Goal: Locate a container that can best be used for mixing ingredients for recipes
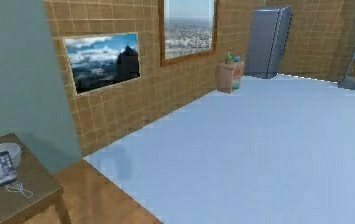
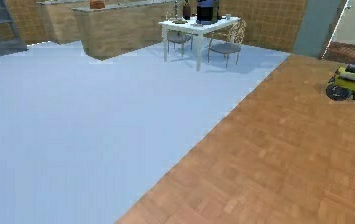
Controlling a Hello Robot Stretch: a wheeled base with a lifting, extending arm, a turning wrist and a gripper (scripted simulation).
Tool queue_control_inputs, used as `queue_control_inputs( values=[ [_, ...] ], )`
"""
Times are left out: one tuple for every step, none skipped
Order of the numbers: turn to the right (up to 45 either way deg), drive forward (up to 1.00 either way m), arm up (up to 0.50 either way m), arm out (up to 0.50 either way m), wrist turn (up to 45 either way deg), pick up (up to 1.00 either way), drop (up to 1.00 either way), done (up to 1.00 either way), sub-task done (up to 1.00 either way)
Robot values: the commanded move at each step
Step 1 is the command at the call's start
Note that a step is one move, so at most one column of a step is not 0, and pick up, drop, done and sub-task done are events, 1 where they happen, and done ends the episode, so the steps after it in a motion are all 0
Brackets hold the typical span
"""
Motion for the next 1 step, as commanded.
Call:
queue_control_inputs(
  values=[
    [0.0,0.05,0.00,0.00,0.0,0.00,0.00,0.00,0.00]
  ],
)
